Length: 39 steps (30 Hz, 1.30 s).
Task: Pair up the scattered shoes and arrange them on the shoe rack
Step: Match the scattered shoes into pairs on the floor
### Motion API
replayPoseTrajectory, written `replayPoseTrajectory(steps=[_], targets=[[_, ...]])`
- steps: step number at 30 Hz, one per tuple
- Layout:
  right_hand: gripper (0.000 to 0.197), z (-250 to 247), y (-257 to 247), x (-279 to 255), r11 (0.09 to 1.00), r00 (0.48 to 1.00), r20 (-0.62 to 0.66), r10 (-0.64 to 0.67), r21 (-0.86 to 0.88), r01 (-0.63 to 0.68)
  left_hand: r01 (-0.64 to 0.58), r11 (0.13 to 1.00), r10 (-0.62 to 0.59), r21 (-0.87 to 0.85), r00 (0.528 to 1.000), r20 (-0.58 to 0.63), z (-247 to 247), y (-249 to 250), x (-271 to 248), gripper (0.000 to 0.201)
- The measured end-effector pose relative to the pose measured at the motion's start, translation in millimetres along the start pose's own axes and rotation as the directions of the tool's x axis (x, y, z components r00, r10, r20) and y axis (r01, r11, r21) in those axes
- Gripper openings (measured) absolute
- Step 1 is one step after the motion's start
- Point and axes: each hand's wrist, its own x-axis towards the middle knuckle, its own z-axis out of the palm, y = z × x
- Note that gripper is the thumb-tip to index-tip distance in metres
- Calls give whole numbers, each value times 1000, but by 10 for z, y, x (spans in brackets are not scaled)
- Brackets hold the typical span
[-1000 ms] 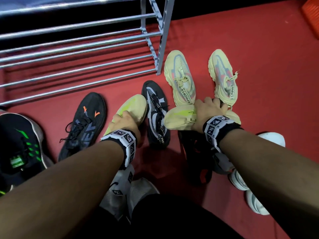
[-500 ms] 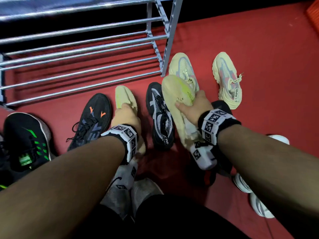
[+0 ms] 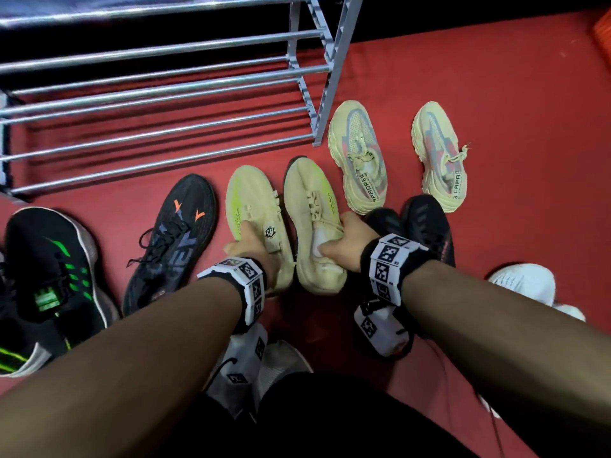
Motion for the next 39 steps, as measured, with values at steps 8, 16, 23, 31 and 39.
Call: replayPoseTrajectory(steps=[8, 16, 23, 31, 39], targets=[[37, 43, -192, 24, 993, 999, -25, -41, 112, 44, 120, 993, -121, 13, 993, 14, -131, -103, 25, 66], [33, 406, -613, -49, 967, 966, 29, -255, -2, 255, 143, 977, -126, 159, 986, -108, -517, -528, 3, 66], [57, 468, -430, -136, 944, 968, 156, -199, -235, 232, 117, 972, -121, 204, 993, 6, -580, -605, 22, 67], [48, 254, -224, -93, 903, 985, 17, -173, -396, 165, -85, 994, 83, 69, 996, 21, -329, -392, -78, 63], [43, 350, -284, -119, 938, 994, -65, -92, -341, 64, -2, 993, -6, 118, 998, 63, -213, -320, -64, 53]])
